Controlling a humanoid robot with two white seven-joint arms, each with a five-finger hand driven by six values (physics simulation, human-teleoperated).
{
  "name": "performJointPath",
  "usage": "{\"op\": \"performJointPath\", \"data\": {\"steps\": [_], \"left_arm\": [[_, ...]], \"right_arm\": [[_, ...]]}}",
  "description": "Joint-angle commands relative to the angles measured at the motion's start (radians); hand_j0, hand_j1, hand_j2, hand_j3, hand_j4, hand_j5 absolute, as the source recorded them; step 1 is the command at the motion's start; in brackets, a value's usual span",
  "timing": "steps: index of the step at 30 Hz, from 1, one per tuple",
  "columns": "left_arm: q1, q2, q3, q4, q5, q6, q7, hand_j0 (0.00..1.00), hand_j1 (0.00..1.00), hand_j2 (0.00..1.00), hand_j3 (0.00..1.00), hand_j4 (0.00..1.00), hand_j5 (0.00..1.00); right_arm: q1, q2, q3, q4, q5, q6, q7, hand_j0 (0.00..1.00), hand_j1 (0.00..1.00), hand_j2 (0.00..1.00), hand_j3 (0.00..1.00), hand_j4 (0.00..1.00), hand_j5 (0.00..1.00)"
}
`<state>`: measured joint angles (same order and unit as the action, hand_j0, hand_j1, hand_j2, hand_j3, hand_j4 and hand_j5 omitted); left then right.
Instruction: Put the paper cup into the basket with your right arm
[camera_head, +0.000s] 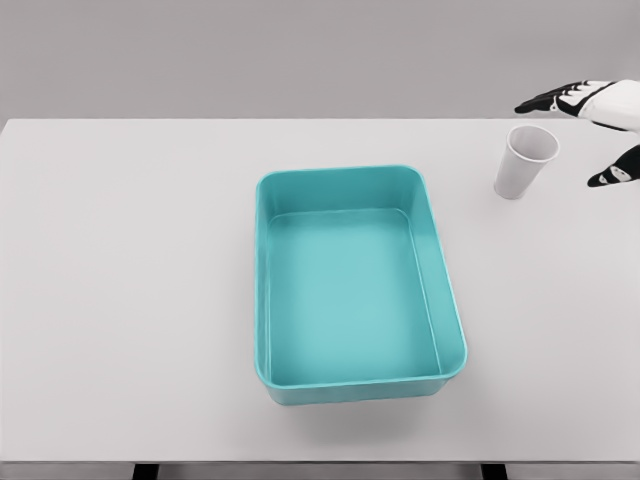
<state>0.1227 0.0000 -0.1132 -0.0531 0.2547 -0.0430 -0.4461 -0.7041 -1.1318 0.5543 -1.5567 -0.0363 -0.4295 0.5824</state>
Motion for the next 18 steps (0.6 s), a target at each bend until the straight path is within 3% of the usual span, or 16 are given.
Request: {"op": "performJointPath", "data": {"steps": [1,5,9,12,13,18], "left_arm": [[0.000,0.000,0.000,0.001,0.000,0.000,0.000,1.00,1.00,1.00,1.00,1.00,1.00],[0.000,0.000,0.000,0.001,0.000,0.000,0.000,1.00,1.00,1.00,1.00,1.00,1.00],[0.000,0.000,0.000,-0.001,0.000,0.000,0.000,1.00,1.00,1.00,1.00,1.00,1.00],[0.000,0.000,0.000,-0.001,0.000,0.000,0.000,1.00,1.00,1.00,1.00,1.00,1.00],[0.000,0.000,0.000,0.001,0.000,0.000,0.000,1.00,1.00,1.00,1.00,1.00,1.00],[0.000,0.000,0.000,-0.001,0.000,0.000,0.000,1.00,1.00,1.00,1.00,1.00,1.00]], "right_arm": [[0.000,0.001,-0.002,0.000,-0.004,0.003,0.001,1.00,1.00,1.00,1.00,1.00,1.00],[0.000,0.013,0.001,0.024,-0.057,0.003,0.013,1.00,1.00,1.00,1.00,1.00,1.00],[-0.002,0.095,-0.014,0.319,-0.508,-0.002,0.028,0.99,0.99,0.99,0.99,0.99,0.99],[-0.002,0.190,-0.021,0.506,-0.681,0.000,0.028,0.99,0.99,0.99,0.99,0.99,0.99],[-0.003,0.227,-0.021,0.562,-0.694,0.002,0.028,0.99,0.99,0.99,0.99,0.99,0.99],[0.002,0.279,-0.010,0.624,-0.677,-0.008,0.028,1.00,1.00,1.00,1.00,1.00,1.00]]}}
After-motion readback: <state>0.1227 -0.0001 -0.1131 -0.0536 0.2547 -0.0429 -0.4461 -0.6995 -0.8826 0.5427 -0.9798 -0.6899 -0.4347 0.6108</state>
